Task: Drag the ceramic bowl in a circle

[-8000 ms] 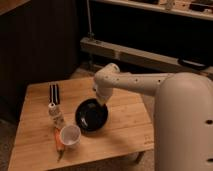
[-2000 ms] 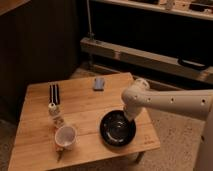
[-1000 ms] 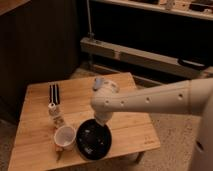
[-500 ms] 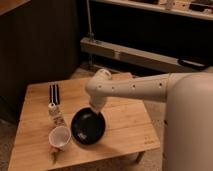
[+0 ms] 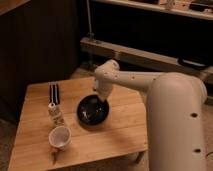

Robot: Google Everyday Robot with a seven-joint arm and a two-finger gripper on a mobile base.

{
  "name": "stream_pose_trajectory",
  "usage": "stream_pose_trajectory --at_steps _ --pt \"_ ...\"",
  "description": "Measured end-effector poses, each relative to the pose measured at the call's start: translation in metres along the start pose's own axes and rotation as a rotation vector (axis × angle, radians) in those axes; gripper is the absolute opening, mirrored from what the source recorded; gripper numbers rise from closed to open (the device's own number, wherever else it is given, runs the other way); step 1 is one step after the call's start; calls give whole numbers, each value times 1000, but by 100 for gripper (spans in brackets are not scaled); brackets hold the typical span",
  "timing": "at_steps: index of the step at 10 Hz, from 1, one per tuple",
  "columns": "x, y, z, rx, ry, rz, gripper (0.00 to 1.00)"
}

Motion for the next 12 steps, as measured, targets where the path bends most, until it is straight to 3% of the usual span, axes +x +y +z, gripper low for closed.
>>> stream_pose_trajectory --at_steps 3,8,10,12 --pt "43 -41 3 28 28 106 0" --pt "131 -90 -13 75 39 261 0" --pt "163 -96 -22 87 51 302 0" --pt "189 -81 -30 79 67 290 0"
